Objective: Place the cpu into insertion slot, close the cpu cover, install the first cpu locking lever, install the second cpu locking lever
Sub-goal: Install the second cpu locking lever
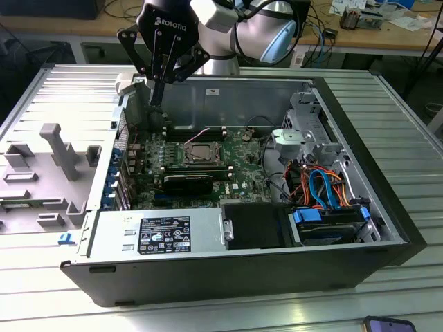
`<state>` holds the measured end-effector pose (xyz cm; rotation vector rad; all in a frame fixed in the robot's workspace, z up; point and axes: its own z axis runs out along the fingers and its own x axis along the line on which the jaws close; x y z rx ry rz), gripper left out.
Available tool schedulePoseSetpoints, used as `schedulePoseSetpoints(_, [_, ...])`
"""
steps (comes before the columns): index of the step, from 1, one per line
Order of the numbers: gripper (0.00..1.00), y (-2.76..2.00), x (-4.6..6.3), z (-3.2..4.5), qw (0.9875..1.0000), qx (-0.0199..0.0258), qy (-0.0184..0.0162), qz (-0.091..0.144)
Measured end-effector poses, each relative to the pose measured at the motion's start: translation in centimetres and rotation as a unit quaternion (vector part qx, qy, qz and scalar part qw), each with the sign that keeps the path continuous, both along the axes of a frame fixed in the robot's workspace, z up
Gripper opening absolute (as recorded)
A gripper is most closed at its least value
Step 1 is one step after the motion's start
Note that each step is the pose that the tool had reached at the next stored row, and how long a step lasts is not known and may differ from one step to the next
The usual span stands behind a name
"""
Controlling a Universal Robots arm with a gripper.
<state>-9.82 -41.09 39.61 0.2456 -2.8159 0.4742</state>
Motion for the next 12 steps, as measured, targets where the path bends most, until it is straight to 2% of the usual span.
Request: schedulePoseSetpoints(12, [0.11, 0.00, 0.00, 0.00, 1.0000, 0.0000, 0.0000, 0.000])
